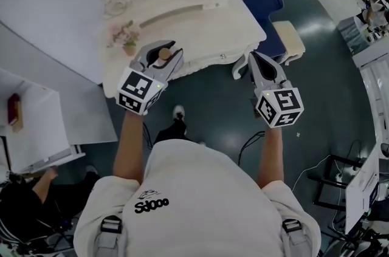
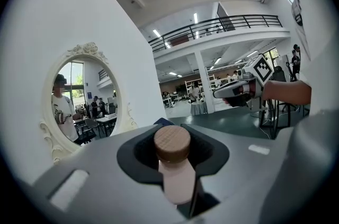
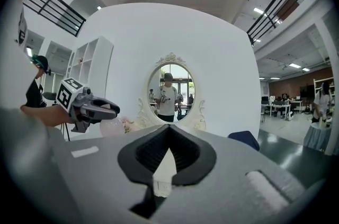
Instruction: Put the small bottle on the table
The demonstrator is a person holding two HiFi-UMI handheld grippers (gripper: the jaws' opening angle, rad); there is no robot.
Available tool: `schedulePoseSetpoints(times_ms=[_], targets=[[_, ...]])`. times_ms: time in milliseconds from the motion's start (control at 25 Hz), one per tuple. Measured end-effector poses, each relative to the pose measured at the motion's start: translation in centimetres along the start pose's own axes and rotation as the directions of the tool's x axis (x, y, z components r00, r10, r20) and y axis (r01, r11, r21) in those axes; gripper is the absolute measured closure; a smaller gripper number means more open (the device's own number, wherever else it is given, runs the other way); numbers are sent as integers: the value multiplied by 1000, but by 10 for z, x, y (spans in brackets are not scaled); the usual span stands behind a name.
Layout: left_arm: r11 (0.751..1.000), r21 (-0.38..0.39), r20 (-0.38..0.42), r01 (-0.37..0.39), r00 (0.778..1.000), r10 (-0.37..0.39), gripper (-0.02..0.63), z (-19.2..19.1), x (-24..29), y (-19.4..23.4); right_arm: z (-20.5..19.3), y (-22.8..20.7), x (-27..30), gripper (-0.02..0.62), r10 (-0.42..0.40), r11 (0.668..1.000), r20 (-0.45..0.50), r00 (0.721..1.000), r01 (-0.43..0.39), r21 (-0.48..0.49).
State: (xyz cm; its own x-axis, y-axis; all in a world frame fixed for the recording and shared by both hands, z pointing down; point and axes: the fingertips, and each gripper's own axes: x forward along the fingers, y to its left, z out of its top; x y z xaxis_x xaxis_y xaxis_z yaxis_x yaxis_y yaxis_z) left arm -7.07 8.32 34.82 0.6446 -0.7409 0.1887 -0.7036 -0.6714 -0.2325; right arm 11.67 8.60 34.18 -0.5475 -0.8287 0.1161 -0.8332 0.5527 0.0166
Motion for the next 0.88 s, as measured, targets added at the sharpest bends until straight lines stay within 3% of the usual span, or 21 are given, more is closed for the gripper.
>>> schedulePoseSetpoints(times_ms=[320,600,880], targets=[[998,56,21,21,1000,-23,486,9,81,60,14,-55,71,594,-48,999,-7,999,48,-17],[997,34,62,73,995,-76,486,22,140,112,34,-96,124,594,-116,993,-17,993,116,-36],[993,9,45,118,992,-118,486,13,184,150,27,-112,173,594,-107,994,-58,993,107,-3]])
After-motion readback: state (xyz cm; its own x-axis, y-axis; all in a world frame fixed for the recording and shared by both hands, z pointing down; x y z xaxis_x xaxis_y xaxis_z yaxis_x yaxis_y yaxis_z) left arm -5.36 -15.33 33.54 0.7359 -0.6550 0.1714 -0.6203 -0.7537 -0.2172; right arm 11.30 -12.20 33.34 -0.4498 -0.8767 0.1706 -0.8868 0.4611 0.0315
